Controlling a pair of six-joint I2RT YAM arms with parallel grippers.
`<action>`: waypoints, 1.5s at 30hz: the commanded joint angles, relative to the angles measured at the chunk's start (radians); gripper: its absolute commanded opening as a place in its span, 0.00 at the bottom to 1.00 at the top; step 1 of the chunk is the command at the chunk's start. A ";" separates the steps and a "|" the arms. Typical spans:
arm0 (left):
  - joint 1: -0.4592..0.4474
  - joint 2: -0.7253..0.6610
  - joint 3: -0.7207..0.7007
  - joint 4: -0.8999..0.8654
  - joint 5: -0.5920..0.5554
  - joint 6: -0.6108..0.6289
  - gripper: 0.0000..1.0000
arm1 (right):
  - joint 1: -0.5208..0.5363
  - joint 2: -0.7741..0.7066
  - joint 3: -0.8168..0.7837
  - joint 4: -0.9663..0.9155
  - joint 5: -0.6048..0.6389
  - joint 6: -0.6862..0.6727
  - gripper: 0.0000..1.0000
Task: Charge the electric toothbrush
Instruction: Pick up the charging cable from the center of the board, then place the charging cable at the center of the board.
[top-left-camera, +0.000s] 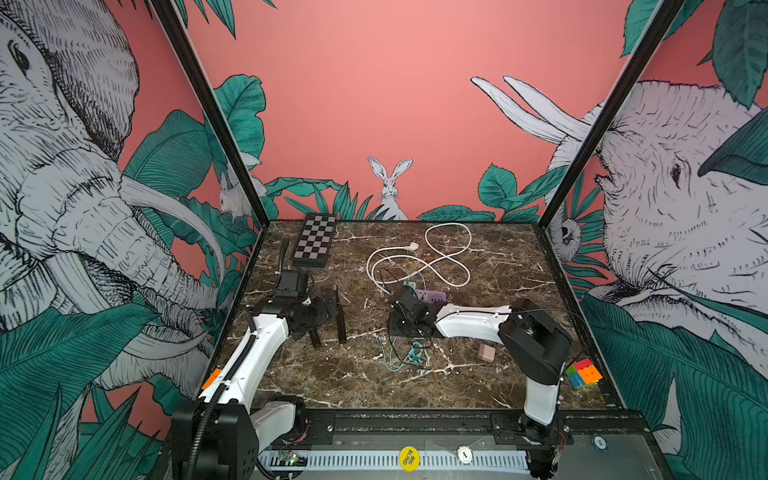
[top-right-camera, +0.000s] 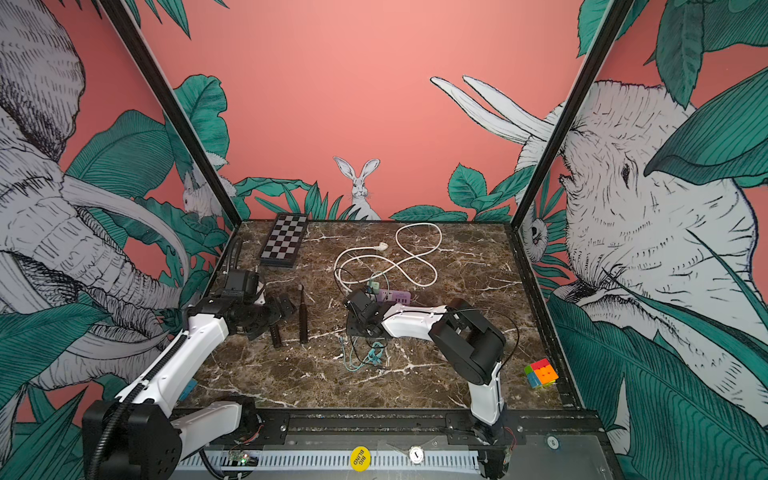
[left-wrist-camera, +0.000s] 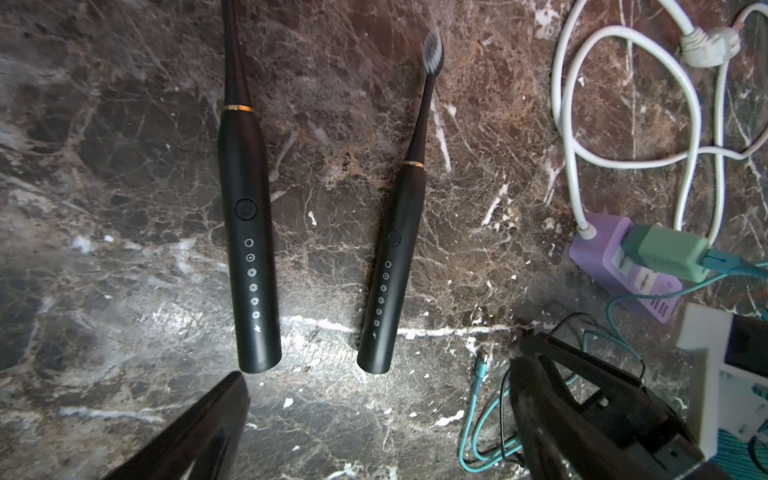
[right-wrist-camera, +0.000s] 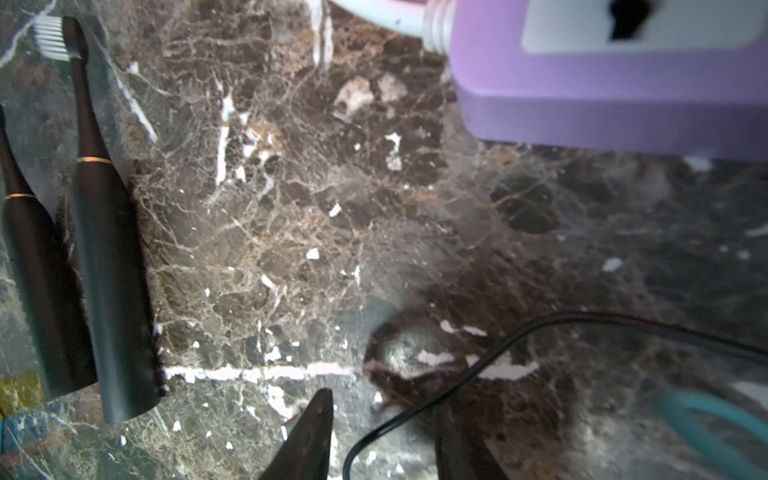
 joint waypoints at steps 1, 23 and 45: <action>0.006 -0.011 -0.012 0.002 0.001 0.013 0.99 | -0.011 0.044 -0.012 0.027 -0.032 0.035 0.30; 0.006 -0.008 0.013 -0.014 0.010 0.020 0.99 | -0.013 -0.278 -0.055 -0.058 -0.190 -0.129 0.00; 0.006 0.018 0.046 -0.022 0.026 0.016 0.99 | -0.011 -0.763 0.049 -0.401 -0.377 -0.471 0.00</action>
